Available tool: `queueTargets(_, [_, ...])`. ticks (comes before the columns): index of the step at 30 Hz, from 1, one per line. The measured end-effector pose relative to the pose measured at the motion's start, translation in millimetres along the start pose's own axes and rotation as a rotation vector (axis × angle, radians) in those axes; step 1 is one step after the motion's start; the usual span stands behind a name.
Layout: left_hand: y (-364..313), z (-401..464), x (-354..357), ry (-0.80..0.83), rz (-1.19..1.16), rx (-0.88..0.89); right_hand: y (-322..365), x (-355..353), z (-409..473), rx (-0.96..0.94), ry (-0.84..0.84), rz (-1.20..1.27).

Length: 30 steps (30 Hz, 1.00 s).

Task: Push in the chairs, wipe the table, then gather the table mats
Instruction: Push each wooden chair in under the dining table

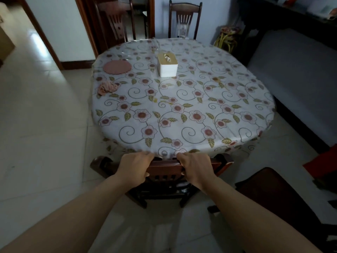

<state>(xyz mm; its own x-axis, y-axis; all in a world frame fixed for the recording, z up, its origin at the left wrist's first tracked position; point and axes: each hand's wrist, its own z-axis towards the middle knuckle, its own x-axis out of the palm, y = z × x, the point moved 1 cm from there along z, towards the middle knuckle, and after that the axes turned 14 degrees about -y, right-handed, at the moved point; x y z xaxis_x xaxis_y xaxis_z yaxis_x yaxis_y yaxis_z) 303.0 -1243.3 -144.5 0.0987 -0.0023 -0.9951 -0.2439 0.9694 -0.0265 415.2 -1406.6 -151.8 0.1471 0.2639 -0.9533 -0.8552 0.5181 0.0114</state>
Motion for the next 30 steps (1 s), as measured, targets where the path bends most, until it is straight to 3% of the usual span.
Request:
queueTargets(7, [4.6,-16.4,-4.2,0.035,0.024,-0.064,14.6,4.0,0.4,-0.012,-0.009,-0.002])
queueTargets(17, [21.3,15.3,-9.9,-0.071,-0.033,-0.064,-1.1,1.0,39.7,-0.003,-0.095,-0.007])
queueTargets(25, [17.5,5.1,-5.2,-0.045,-0.044,0.019,0.7,-5.6,26.1,-0.071,-0.020,-0.107])
queueTargets(30, [20.2,27.0,-13.2,-0.092,-0.005,-0.032,-6.0,-7.9,48.5,-0.039,0.042,-0.057])
